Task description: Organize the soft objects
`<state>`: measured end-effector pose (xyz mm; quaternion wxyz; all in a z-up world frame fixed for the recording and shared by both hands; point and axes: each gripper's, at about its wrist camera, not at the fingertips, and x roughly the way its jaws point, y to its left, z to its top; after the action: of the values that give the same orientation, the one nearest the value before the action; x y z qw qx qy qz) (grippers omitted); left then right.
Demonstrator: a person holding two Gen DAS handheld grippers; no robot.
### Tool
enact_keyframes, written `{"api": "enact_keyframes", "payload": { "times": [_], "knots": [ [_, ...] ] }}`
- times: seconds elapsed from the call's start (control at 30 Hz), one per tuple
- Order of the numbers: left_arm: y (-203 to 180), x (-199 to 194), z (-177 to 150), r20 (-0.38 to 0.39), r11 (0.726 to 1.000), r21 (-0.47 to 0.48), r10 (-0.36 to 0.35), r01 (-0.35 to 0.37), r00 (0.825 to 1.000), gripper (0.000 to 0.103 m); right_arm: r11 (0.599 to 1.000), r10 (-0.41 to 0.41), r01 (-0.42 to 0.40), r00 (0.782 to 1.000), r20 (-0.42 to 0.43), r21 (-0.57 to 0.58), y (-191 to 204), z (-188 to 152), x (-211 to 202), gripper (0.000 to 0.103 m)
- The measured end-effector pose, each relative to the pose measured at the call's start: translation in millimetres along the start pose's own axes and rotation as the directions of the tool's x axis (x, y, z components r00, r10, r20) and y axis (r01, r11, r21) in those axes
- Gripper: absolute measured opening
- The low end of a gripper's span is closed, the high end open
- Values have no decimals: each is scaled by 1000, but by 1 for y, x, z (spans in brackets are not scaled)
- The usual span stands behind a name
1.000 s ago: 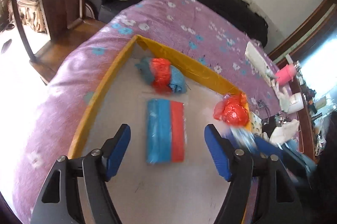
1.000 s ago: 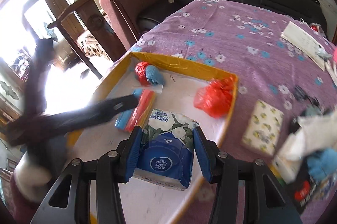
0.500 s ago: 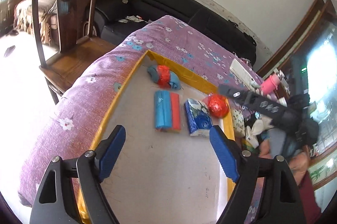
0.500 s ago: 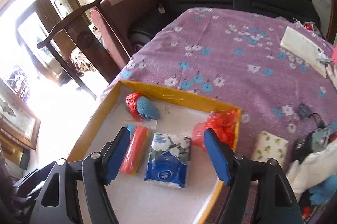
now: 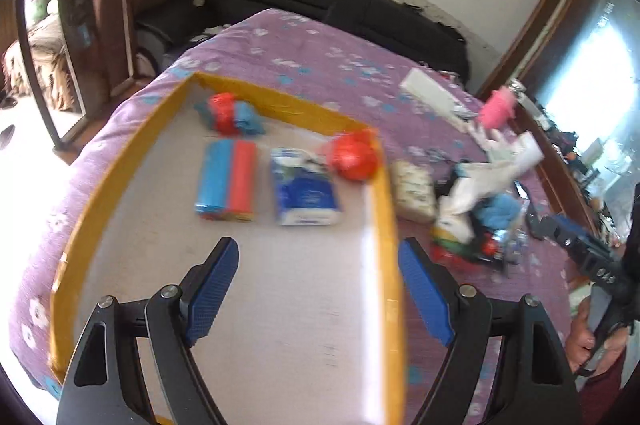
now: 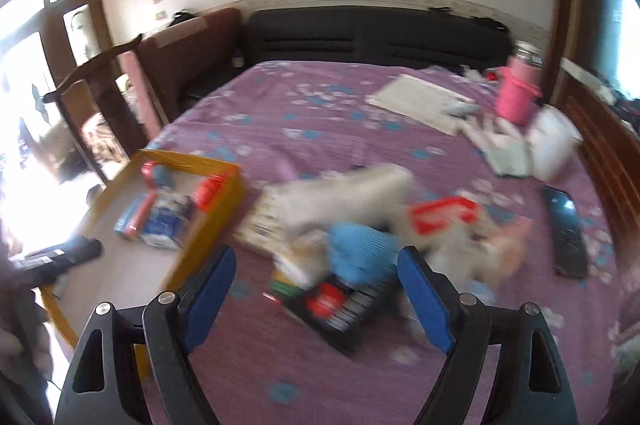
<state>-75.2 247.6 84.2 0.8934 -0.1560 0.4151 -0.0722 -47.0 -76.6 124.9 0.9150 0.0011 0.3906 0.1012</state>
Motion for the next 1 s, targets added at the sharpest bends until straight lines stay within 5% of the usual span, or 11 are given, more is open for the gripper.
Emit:
{"api": "enact_keyframes", "payload": {
  "times": [0.17, 0.37, 0.63, 0.77, 0.87, 1.0],
  "knots": [
    [-51, -7, -13, 16, 996, 86, -39, 37, 999, 95, 986, -84, 86, 996, -21, 146, -82, -23, -26, 86],
    [-105, 17, -42, -95, 983, 108, -140, 150, 986, 95, 947, -75, 95, 994, -76, 305, -139, -54, -22, 86],
    [-138, 23, -77, -126, 972, 151, -163, 181, 979, 95, 974, -14, 28, 998, -64, 226, -107, -30, 3, 81],
    [-132, 17, -80, -120, 974, 146, -155, 172, 981, 95, 973, 59, -46, 997, -52, 228, -77, 20, 34, 80],
    [-122, 13, -77, -109, 979, 130, -143, 156, 984, 95, 971, 35, -23, 998, -47, 238, -61, 54, 62, 80],
    [-107, 6, -73, -91, 984, 99, -138, 147, 986, 95, 980, 27, 4, 988, -152, 201, -36, 75, 114, 76]
  ]
}}
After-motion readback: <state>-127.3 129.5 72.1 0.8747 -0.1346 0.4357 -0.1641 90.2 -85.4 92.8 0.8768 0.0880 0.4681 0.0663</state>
